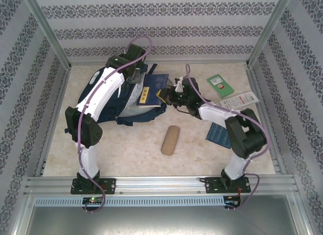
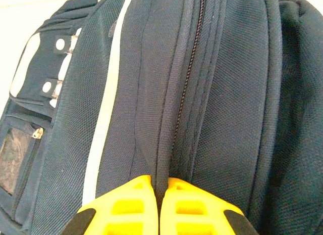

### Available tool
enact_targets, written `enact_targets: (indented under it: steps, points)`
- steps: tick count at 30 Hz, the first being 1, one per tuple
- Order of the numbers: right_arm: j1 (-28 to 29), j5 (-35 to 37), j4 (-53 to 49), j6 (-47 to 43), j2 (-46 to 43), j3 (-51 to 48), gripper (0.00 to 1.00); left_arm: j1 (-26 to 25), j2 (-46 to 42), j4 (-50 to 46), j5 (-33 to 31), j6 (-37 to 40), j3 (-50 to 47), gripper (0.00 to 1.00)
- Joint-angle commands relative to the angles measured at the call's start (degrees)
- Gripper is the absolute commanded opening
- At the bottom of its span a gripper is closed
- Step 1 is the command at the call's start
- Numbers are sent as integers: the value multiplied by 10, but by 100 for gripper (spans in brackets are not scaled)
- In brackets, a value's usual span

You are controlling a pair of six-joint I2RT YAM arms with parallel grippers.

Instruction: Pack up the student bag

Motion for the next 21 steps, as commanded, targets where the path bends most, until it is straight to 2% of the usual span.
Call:
enact_targets:
  steps: [1,6,14,18,19,21]
  points:
    - [16,-7,87,39,46,65,0,9,-32,28,28,-33,35,0]
    - [45,12,107,82,141,152,0,15,-30,31,49,-50,42,0]
    - [103,73,110,103,267,280,0,19,-26,26,78,-62,41,0]
    - [118,80,103,123,332,355,0,22,-29,26,79,-60,36,0]
    - [121,79,95,127,347,375,1,23,-31,29,80,-60,33,0]
    - [126,88,92,135,369,396,11,25,-34,33,87,-61,26,0]
